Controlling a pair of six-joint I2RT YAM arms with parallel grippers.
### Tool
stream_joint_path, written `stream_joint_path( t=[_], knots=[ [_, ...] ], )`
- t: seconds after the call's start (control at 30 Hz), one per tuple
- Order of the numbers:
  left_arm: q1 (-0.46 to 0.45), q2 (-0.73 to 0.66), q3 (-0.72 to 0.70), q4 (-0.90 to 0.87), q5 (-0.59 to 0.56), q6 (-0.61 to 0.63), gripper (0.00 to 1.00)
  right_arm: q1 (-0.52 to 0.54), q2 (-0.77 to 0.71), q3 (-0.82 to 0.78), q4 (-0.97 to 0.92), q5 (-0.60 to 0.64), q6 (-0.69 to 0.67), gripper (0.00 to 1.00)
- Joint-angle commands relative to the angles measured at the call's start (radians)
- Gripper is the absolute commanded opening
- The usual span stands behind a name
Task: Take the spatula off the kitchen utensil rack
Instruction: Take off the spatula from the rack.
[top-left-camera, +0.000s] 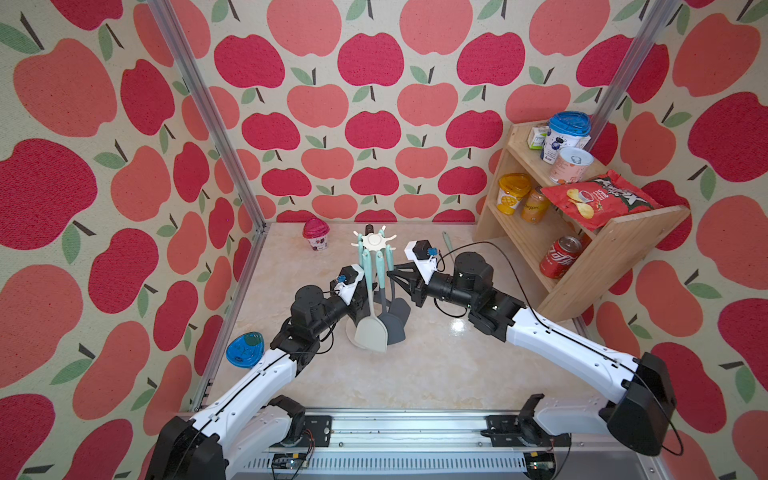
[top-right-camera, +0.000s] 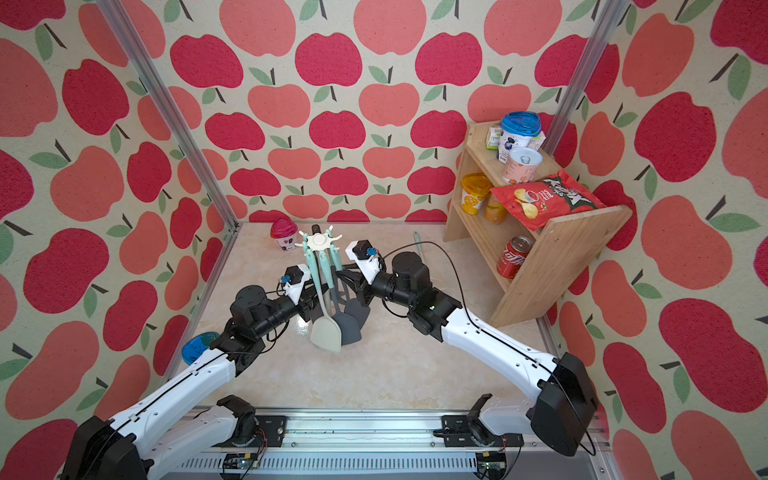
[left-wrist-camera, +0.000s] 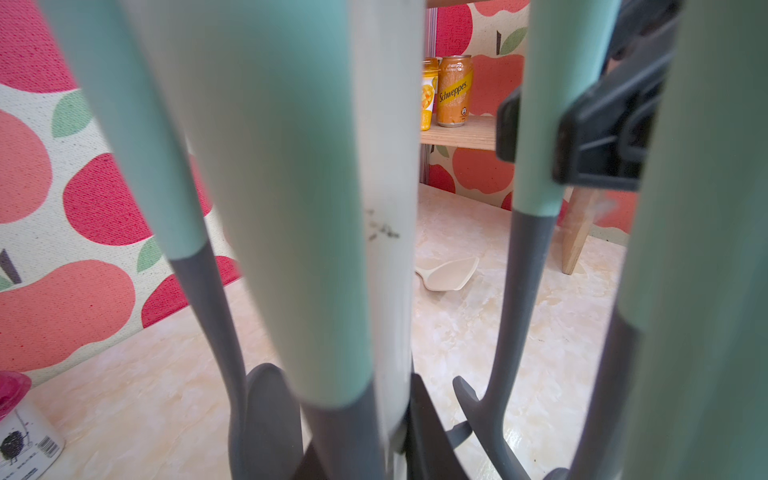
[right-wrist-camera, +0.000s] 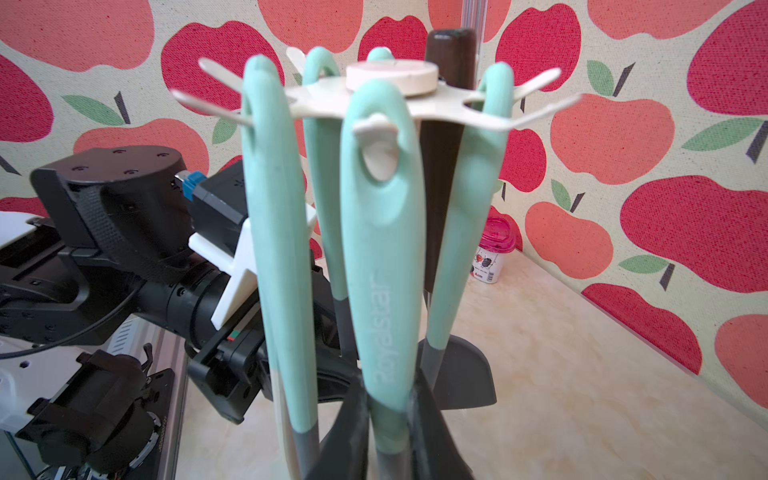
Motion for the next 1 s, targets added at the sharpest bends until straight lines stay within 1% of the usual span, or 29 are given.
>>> stream_joint_path(
  t=[0.0, 0.47, 0.57, 0.7, 0.97],
  knots=[
    [-0.002, 0.039, -0.03, -0.158, -0.01, 0.06, 0.0, -0.004, -0.048, -0.013, -0.007, 0.044, -0.015, 0.0],
    [-0.003, 0.058, -0.031, -0.154, -0.013, 0.063, 0.0, -0.004, -0.123, -0.03, -0.015, 0.089, -0.041, 0.0],
    [-0.003, 0.06, -0.031, -0.151, -0.013, 0.063, 0.0, -0.005, -0.14, -0.032, -0.018, 0.124, -0.04, 0.0],
    [-0.003, 0.062, -0.029, -0.15, -0.013, 0.064, 0.0, -0.011, -0.15, -0.023, -0.043, 0.208, -0.03, 0.0],
    [-0.003, 0.055, -0.032, -0.152, -0.012, 0.062, 0.0, -0.052, -0.149, 0.014, -0.101, 0.354, 0.003, 0.0]
  ],
)
